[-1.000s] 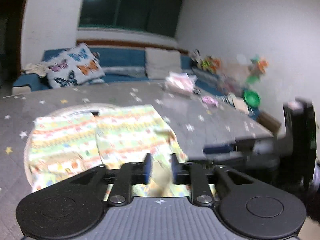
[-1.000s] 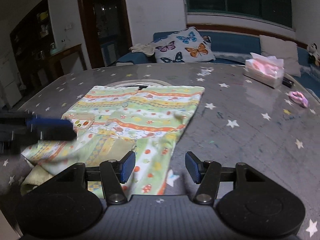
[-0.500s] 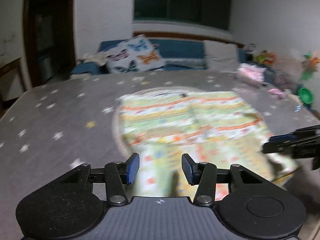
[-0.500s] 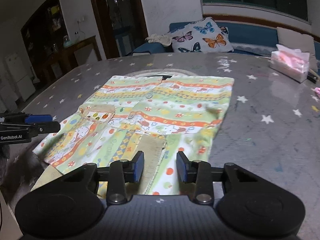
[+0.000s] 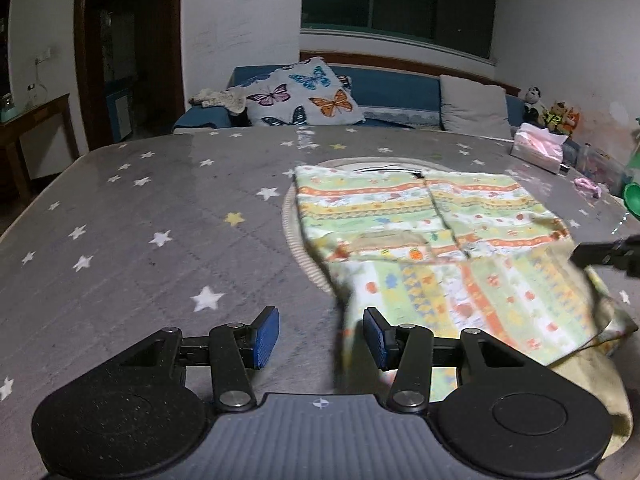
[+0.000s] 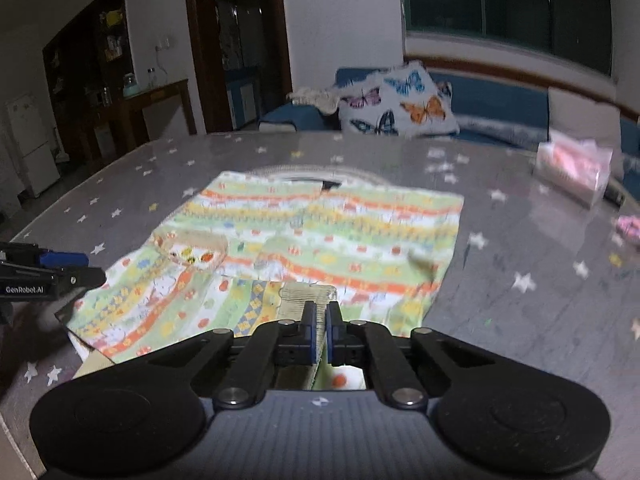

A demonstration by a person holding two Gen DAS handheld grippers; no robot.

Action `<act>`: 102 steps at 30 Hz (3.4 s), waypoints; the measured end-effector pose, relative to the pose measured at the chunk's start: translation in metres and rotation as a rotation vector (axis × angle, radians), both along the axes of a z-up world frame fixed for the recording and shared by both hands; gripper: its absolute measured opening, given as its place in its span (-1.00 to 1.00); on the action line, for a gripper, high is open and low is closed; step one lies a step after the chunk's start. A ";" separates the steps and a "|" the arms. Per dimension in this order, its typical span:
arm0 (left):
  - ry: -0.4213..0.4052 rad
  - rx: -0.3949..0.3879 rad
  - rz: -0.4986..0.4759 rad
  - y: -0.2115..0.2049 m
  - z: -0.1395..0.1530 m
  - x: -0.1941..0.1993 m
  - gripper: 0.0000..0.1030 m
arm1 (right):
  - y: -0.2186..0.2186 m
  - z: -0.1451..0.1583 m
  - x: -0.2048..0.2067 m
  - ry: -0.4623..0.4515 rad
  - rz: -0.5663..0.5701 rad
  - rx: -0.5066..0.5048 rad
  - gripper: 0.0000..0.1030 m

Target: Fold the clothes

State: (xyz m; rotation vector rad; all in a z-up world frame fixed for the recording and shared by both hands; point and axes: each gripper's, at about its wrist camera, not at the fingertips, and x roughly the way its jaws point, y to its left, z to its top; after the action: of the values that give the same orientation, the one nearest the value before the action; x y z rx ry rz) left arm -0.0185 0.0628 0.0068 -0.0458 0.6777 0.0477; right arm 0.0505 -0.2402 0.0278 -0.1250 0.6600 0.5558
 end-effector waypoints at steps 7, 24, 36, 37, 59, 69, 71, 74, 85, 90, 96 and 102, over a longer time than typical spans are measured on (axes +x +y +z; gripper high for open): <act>0.029 0.060 0.019 0.006 -0.007 -0.005 -0.02 | 0.003 -0.021 0.007 0.044 -0.015 -0.036 -0.88; -0.089 0.251 -0.318 -0.062 0.015 -0.025 -0.01 | 0.000 -0.011 -0.019 0.017 0.107 -0.078 -0.63; -0.147 0.483 -0.601 -0.105 -0.005 -0.079 0.11 | 0.007 -0.016 -0.038 -0.012 0.213 -0.143 -0.16; -0.160 0.490 -0.621 -0.110 -0.007 -0.079 0.11 | 0.006 -0.015 -0.039 -0.012 0.216 -0.145 -0.16; -0.176 0.151 -0.528 -0.096 0.031 0.007 -0.86 | 0.006 -0.006 -0.056 -0.045 0.366 -0.203 0.05; -0.163 0.225 -0.523 -0.082 0.020 -0.019 -0.03 | 0.024 -0.003 -0.035 0.002 0.369 -0.118 -0.71; -0.165 0.272 -0.524 -0.080 0.014 -0.024 0.04 | 0.022 0.002 -0.031 0.012 0.356 -0.096 -0.72; -0.169 0.343 -0.525 -0.078 0.006 -0.032 0.09 | 0.021 0.010 -0.025 0.027 0.338 -0.064 -0.74; -0.167 0.553 -0.530 -0.070 -0.021 -0.053 -0.53 | 0.024 0.013 -0.027 0.005 0.306 -0.067 -0.77; -0.186 0.543 -0.527 -0.067 -0.013 -0.061 -0.83 | 0.020 0.011 -0.037 -0.018 0.297 -0.063 -0.82; -0.221 0.481 -0.549 -0.070 0.017 -0.094 -0.84 | 0.001 0.031 -0.065 -0.044 0.313 -0.032 -0.84; -0.261 0.374 -0.524 -0.069 0.053 -0.126 -0.84 | -0.022 0.063 -0.111 -0.075 0.368 -0.019 -0.85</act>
State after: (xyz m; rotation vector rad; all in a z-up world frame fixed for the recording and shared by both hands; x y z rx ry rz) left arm -0.1442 -0.0062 0.0594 0.4777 0.3945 -0.3305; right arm -0.0602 -0.2626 0.0905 -0.2877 0.5713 0.8944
